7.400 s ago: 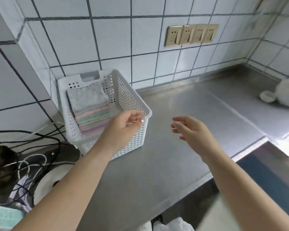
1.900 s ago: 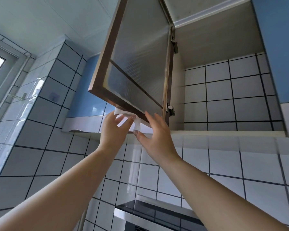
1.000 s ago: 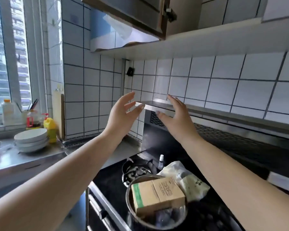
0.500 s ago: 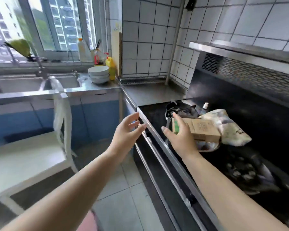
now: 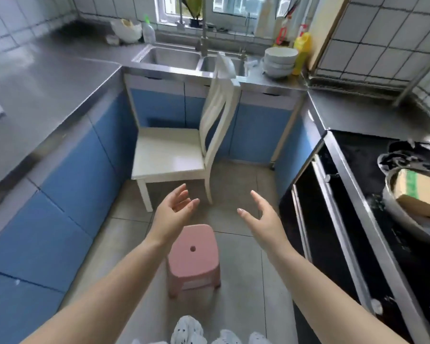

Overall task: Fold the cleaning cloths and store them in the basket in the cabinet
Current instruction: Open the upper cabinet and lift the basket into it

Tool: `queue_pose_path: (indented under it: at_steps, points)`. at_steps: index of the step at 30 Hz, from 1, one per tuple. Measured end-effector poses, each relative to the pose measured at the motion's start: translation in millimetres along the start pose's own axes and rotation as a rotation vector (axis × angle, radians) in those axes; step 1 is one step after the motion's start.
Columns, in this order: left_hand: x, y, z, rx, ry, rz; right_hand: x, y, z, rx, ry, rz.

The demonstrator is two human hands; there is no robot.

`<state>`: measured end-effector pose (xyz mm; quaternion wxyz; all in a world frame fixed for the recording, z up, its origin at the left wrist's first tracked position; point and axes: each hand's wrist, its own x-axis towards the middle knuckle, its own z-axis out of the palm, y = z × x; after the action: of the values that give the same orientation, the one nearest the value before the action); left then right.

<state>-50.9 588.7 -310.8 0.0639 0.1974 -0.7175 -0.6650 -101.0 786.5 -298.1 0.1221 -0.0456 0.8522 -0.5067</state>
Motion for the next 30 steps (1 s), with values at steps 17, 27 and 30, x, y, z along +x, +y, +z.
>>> queue_pose_path:
  at_steps: [17,27,30]
  points:
    - [-20.9,-49.2,-354.2,-0.188,0.620,-0.063,12.7,-176.7,346.5,0.005,-0.503,-0.197]
    - [43.5,-59.7,-439.3,-0.220,0.784,-0.052,96.1,-242.7,458.6,0.045,-0.675,-0.245]
    - [88.7,-55.5,-467.5,-0.207,0.859,-0.047,152.7,-268.8,489.0,0.080,-0.722,-0.257]
